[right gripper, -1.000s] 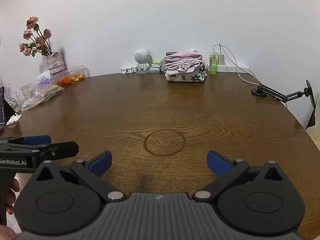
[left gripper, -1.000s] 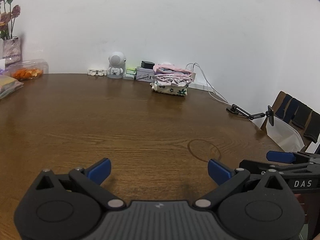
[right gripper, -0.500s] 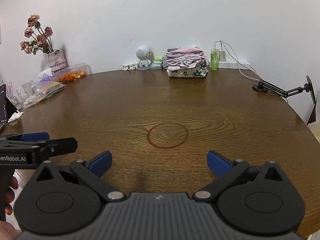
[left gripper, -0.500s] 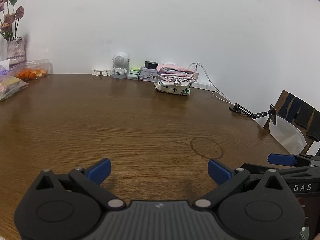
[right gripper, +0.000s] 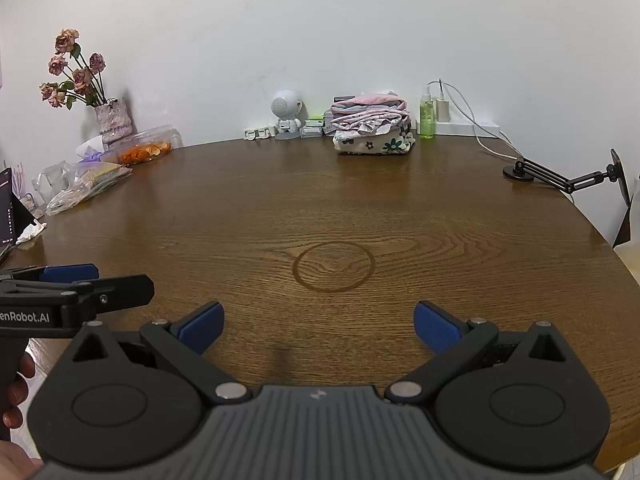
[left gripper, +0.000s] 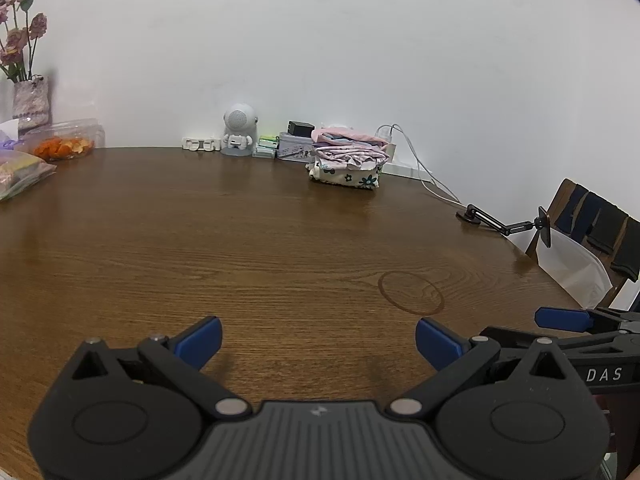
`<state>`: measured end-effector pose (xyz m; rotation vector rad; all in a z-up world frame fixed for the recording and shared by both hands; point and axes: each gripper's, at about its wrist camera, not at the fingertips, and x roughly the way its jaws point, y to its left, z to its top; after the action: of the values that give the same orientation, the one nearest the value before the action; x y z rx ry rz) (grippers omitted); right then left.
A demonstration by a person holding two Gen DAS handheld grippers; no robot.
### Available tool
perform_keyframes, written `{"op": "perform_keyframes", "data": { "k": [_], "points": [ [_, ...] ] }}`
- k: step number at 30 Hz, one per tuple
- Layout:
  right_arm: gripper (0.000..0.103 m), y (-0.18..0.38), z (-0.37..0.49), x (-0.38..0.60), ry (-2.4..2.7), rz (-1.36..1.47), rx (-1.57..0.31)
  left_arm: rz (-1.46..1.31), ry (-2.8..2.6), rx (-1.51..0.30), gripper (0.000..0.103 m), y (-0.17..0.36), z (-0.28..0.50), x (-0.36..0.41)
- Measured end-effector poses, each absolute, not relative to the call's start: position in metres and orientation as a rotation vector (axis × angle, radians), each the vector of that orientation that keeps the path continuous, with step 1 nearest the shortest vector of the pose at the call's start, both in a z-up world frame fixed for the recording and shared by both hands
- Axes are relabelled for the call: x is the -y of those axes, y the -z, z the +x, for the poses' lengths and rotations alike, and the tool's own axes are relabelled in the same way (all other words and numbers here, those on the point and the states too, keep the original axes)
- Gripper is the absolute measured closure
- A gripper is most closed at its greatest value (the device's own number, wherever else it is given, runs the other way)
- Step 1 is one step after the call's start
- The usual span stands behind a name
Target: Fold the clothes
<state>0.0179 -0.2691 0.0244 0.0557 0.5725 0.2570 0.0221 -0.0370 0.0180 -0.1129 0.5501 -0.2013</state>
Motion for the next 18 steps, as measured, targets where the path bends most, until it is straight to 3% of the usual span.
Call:
{"op": "perform_keyframes", "data": {
  "k": [18],
  "points": [
    [0.0, -0.0223, 0.0145, 0.2648, -0.254, 0.055, -0.574, -0.11, 0.202, -0.552, 0.0, -0.0176, 0.0189, 0.0344]
  ]
}}
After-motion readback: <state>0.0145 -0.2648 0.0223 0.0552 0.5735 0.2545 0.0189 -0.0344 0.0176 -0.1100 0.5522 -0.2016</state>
